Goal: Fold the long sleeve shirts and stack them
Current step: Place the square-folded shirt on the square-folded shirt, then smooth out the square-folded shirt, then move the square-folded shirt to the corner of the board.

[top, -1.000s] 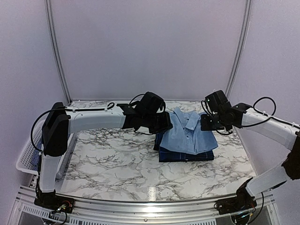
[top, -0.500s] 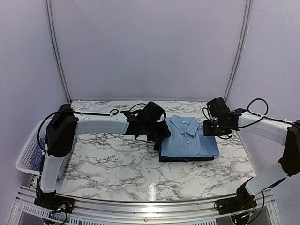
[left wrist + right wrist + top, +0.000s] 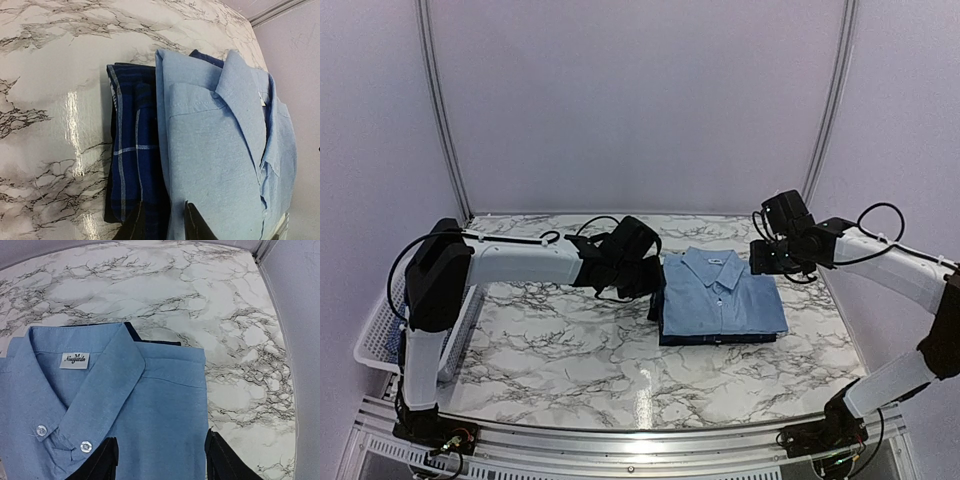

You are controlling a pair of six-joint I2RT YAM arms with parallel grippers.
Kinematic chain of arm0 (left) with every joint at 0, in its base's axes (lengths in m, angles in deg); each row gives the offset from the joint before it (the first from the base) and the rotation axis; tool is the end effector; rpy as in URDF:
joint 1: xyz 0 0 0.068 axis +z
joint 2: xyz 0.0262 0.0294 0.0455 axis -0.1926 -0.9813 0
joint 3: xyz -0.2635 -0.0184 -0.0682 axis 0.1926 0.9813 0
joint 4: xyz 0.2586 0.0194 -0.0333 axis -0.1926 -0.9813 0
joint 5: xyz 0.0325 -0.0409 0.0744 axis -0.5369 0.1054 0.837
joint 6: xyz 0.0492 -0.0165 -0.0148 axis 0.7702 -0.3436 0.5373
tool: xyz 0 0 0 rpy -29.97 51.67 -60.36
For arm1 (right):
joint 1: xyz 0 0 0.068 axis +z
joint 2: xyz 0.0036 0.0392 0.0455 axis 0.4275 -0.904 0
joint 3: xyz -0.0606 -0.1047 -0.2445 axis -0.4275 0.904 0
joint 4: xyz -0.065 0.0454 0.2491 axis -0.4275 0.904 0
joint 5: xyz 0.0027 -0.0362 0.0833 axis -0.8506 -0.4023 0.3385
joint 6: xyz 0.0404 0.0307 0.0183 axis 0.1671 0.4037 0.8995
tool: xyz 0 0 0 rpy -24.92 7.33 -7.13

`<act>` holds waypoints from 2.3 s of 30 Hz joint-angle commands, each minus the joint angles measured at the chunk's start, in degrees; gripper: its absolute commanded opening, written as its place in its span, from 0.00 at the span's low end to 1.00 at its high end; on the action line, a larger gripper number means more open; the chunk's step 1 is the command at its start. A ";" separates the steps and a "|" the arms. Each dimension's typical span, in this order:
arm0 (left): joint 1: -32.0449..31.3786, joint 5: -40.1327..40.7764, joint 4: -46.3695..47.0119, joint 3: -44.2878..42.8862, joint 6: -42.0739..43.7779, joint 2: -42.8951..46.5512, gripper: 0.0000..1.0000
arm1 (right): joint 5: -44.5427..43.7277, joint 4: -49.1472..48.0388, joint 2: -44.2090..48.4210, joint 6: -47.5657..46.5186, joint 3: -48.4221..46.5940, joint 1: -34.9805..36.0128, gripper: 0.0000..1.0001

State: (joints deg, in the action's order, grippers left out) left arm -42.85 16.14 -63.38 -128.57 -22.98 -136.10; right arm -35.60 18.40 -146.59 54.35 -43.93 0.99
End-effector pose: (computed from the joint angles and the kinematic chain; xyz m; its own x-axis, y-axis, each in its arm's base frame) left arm 0.2890 -0.3914 0.2067 -0.8212 -0.1972 -0.5355 0.1918 0.7883 -0.5846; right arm 0.2633 0.1176 0.2726 -0.7353 0.0076 -0.6777 0.0189 0.9998 -0.0093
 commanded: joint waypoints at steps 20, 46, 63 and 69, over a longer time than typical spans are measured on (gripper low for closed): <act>1.80 -1.39 -1.07 1.35 3.60 3.78 0.21 | -5.26 -3.81 -15.97 7.17 -1.82 13.28 0.80; 12.66 2.44 -1.36 23.42 11.54 31.54 0.63 | 11.47 -12.90 -27.88 6.22 -22.68 26.20 0.99; 15.19 0.87 -1.60 29.52 14.06 37.16 0.93 | 12.22 -8.13 -31.19 8.54 -27.26 27.08 0.99; 15.38 0.53 -1.67 29.22 14.33 36.98 0.99 | 10.06 -4.51 -18.53 13.48 -13.39 28.08 0.99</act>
State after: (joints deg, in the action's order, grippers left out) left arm -27.88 17.32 -64.02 -99.50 -9.52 -100.41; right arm -23.73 10.16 -173.45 63.82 -62.90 27.81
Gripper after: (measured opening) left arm 0.983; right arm 0.985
